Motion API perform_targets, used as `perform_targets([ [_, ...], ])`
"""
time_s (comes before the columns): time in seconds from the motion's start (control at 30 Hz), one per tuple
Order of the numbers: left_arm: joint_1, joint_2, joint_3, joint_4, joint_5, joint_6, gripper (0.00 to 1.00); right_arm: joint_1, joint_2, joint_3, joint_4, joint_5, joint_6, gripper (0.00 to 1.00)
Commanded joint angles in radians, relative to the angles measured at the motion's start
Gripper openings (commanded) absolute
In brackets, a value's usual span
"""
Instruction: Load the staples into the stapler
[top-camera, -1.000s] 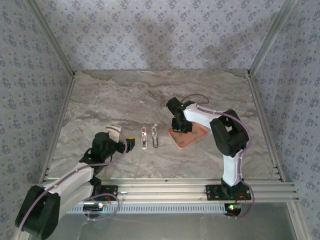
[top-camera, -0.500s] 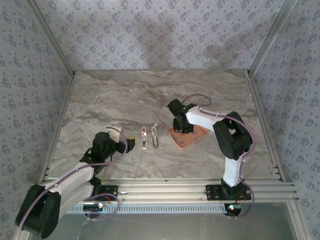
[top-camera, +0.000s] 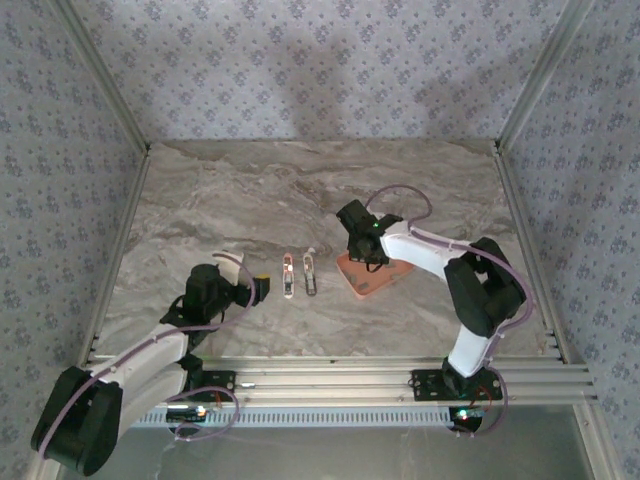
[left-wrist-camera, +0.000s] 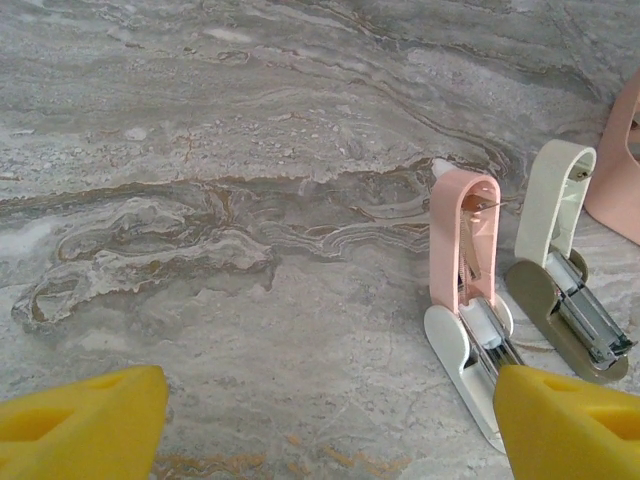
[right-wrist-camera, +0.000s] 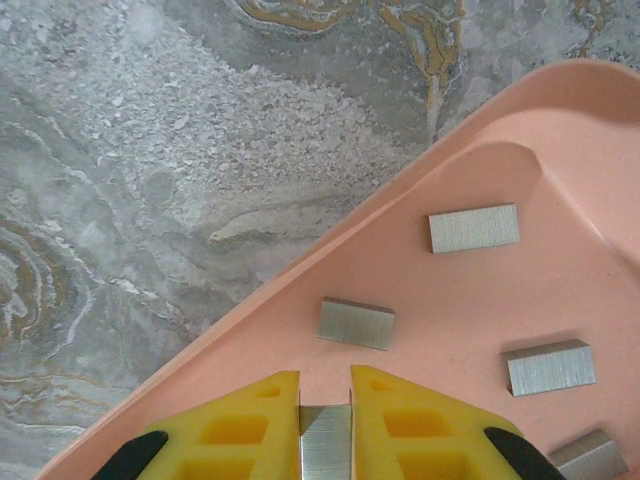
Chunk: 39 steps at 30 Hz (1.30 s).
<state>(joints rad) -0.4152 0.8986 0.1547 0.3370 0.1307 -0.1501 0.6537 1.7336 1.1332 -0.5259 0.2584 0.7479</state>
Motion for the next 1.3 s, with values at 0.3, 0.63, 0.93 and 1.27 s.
perform_targets([
  [0.3,-0.002,0.016,0.038,0.004,-0.011,-0.006,0.85,0.032,-0.073,-0.023,0.043,0.079,0.020,0.17],
  [0.63,-0.001,0.017,0.039,0.005,-0.011,-0.007,0.85,0.057,-0.106,-0.039,0.074,0.100,0.017,0.17],
  [0.93,-0.003,0.018,0.037,0.004,-0.010,-0.006,0.85,0.076,-0.144,-0.056,0.097,0.123,0.012,0.17],
  [1.27,-0.003,0.021,0.037,0.005,-0.012,-0.008,0.85,0.104,-0.169,-0.072,0.125,0.161,0.008,0.17],
])
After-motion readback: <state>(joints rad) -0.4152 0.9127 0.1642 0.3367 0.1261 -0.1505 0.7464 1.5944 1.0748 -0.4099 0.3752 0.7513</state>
